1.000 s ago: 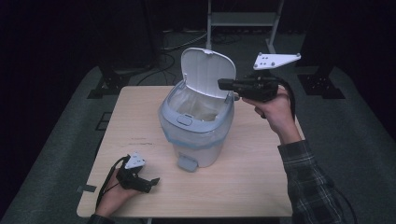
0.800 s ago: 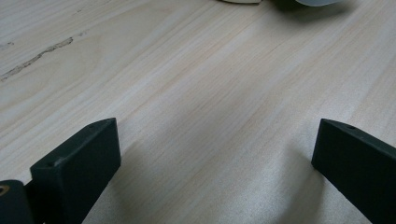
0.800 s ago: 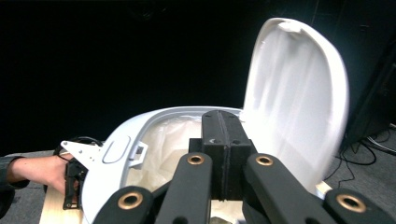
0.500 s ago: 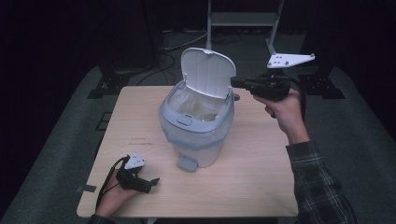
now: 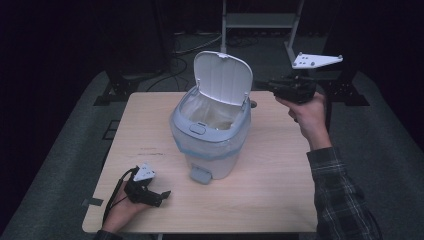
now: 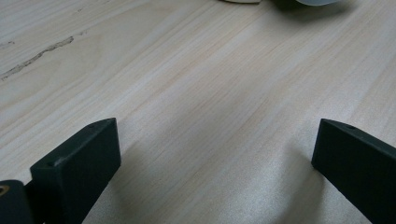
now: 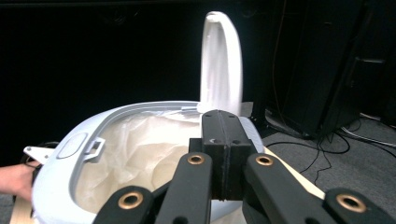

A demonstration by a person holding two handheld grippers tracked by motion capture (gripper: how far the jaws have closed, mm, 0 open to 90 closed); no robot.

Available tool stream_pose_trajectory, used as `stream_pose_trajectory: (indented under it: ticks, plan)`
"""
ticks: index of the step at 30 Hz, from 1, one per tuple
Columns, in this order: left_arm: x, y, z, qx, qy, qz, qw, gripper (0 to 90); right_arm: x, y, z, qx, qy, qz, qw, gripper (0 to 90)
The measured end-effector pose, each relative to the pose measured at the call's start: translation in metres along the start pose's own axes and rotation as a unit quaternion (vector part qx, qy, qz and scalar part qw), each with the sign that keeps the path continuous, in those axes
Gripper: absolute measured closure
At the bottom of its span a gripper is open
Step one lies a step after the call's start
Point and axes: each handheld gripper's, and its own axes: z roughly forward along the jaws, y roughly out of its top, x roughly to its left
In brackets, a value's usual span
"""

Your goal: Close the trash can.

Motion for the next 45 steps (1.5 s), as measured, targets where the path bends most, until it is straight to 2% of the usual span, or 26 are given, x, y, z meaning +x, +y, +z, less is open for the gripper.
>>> stream_pose_trajectory:
  ticks: [10, 14, 18, 21, 23, 31, 39, 45]
  plan:
    - [0.0, 0.0, 0.0, 0.0, 0.0, 0.0, 1.0, 0.2, -0.018, -0.002, 0.008, -0.003, -0.009, 0.018, 0.9998, 90.0]
    - [0.0, 0.0, 0.0, -0.001, 0.0, 0.0, 1.0, 0.2, -0.023, 0.0, 0.012, -0.012, -0.005, 0.025, 0.9996, 90.0]
    - [0.0, 0.0, 0.0, -0.001, 0.0, 0.0, 1.0, 0.2, -0.024, 0.004, 0.016, -0.01, 0.002, 0.027, 0.9996, 90.0]
    - [0.0, 0.0, 0.0, -0.001, 0.0, 0.0, 1.0, 0.2, -0.022, 0.006, 0.017, -0.014, 0.014, 0.029, 0.9994, 90.0]
    - [0.0, 0.0, 0.0, 0.0, 0.0, 0.0, 1.0, 0.2, -0.019, 0.008, 0.016, -0.015, 0.01, 0.024, 0.9996, 90.0]
    - [0.0, 0.0, 0.0, -0.001, 0.0, 0.0, 1.0, 0.2, -0.014, 0.009, 0.016, -0.019, 0.039, 0.028, 0.9987, 90.0]
    - [0.0, 0.0, 0.0, -0.001, 0.0, 0.0, 1.0, 0.2, 0.0, 0.009, 0.026, -0.014, 0.075, 0.023, 0.9968, 90.0]
    - [0.0, 0.0, 0.0, -0.001, 0.0, 0.0, 1.0, 0.2, 0.009, 0.006, 0.033, -0.01, 0.093, 0.021, 0.9954, 90.0]
